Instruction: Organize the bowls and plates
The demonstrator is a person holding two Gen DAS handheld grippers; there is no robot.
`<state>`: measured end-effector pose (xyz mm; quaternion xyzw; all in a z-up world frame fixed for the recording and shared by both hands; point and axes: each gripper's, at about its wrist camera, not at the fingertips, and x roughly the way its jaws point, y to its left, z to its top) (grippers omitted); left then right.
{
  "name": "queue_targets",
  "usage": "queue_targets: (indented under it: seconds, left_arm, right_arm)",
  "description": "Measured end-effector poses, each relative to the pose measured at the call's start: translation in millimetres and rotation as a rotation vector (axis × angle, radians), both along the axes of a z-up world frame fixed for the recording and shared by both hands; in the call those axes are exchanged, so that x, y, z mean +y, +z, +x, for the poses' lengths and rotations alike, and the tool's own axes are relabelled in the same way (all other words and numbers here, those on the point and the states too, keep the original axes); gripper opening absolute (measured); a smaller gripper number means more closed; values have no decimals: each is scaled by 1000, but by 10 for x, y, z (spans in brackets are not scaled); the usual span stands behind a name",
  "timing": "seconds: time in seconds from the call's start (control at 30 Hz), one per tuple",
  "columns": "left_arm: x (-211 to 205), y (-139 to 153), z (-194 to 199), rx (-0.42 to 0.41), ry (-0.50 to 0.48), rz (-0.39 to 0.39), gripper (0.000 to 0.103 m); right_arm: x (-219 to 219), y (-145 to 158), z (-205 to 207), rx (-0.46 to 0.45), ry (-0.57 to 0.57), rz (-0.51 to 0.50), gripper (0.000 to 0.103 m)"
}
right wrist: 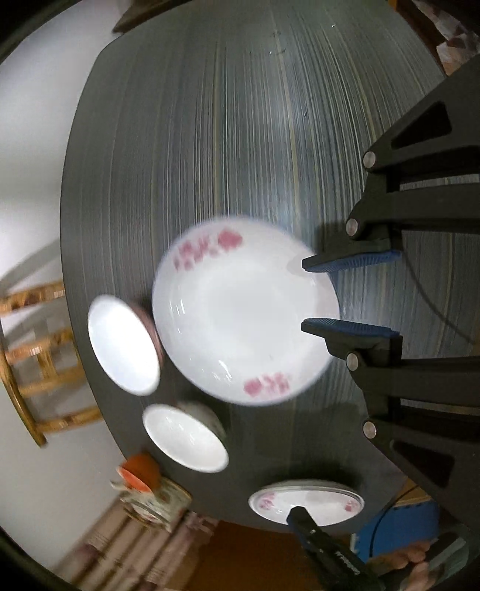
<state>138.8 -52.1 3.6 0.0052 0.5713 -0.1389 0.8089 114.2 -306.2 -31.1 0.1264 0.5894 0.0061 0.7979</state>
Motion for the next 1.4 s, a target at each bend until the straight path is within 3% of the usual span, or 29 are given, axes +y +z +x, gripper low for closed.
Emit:
queue_targets:
  seconds: [0.23, 0.47, 1.07, 1.4]
  left_arm:
    - [-414, -151, 239, 77, -24, -26, 19]
    - [-640, -349, 441, 151, -20, -56, 19]
    - [-661, -630, 629, 235, 3, -64, 19]
    - [-705, -729, 705, 249, 1, -61, 19]
  right_arm:
    - [-395, -104, 167, 32, -37, 7, 25]
    - [-526, -264, 417, 54, -32, 6, 25]
    - [-637, -633, 642, 107, 0, 86, 24]
    - [-672, -624, 686, 106, 3, 102, 12]
